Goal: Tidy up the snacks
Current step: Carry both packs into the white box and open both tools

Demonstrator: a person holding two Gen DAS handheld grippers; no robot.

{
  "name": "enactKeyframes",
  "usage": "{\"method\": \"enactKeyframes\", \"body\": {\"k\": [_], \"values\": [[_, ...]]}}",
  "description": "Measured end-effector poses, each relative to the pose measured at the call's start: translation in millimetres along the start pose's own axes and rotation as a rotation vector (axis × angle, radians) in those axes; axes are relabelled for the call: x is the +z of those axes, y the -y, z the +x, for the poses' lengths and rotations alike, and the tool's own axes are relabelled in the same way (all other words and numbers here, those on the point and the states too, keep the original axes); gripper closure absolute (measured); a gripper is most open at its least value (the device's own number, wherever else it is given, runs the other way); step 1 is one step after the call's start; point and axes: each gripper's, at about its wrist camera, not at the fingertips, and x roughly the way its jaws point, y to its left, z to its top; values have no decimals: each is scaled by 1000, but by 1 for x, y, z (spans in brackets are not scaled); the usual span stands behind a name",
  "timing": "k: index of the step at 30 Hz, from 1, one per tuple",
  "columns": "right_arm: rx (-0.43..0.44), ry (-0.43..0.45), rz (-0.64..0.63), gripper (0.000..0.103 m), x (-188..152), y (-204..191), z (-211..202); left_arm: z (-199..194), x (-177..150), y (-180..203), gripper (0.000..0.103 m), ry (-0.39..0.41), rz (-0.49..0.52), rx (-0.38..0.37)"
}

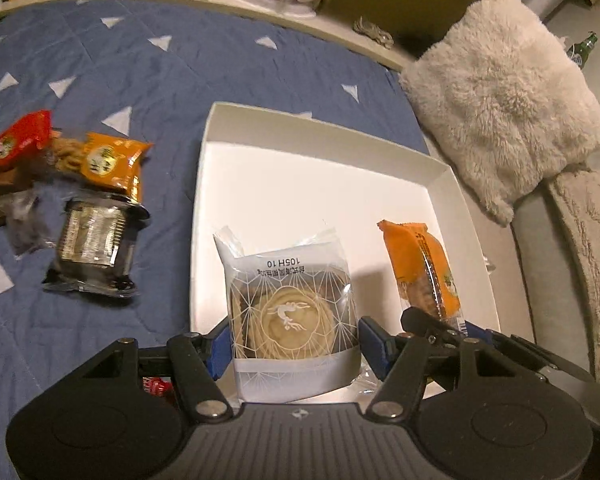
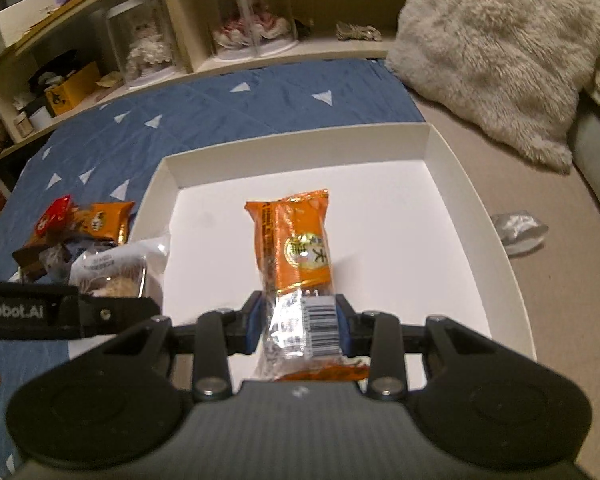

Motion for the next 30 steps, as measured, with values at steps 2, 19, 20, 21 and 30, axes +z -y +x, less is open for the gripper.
{"method": "enactKeyframes", "body": {"k": [2, 19, 20, 21, 30], "values": [[-7, -10, 9, 61, 0, 3, 3, 5, 2, -1, 36, -24, -16, -8], [-76, -26, 13, 25, 3, 9, 6, -16, 0, -3, 18, 3, 95, 85], [-73, -37, 28, 22, 2, 10, 3, -16, -1, -4, 18, 2, 99, 89], [-68, -47, 42, 20, 1, 12, 1, -17, -3, -4, 17, 0, 102, 92], [-72, -48, 93, 14, -13, 23, -19, -23, -14, -15, 1, 2, 119, 114]]}}
